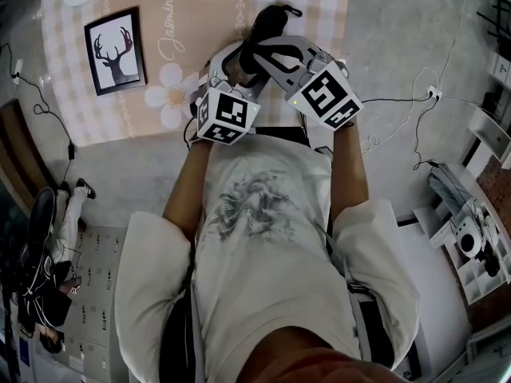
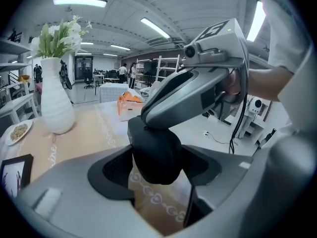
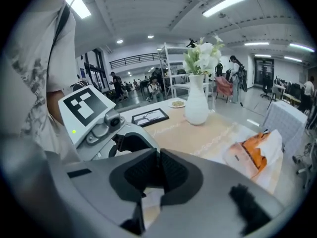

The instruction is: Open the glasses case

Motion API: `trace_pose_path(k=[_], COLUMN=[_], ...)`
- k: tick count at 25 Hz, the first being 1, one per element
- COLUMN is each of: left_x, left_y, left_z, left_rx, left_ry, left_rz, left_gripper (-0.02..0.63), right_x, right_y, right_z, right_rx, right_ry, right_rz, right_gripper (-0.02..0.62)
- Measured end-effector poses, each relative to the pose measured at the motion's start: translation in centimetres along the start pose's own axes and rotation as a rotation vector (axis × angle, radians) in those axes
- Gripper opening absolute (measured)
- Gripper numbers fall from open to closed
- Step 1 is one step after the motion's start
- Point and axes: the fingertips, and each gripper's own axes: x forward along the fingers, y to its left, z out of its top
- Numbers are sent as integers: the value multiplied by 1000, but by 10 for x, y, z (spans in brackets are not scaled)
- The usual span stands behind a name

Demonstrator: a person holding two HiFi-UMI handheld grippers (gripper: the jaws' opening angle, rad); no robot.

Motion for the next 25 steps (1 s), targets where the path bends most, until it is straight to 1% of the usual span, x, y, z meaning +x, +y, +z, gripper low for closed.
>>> trace_pose_path(k=[7, 11, 14, 16, 18, 23, 25], left_x=[-3, -3, -5, -7, -9, -10, -10], left_y=[2, 4, 8, 11, 13, 13, 13], left_z=[5, 5, -3, -8, -9, -8, -8], left_rx=[-19, -30, -65, -87, -88, -82, -82], left_ry=[-19, -19, -4, 0, 1, -2, -4], left_rz=[-16, -17, -19, -16, -13, -21, -25], left_gripper=[304, 299, 298, 296, 296, 296, 296], right_x=[-4, -7, -12, -18, -21, -11, -5], right_y=[-6, -15, -30, -37, -38, -22, -17], right_z=[4, 4, -4, -4, -1, 9, 10], right_rx=[-2, 28, 51, 76, 76, 84, 108], right_ry=[23, 27, 49, 29, 7, -101, -130], right_rz=[-62, -112, -159, -159, -147, -71, -17], right_gripper=[26, 14, 14, 14, 14, 17, 143])
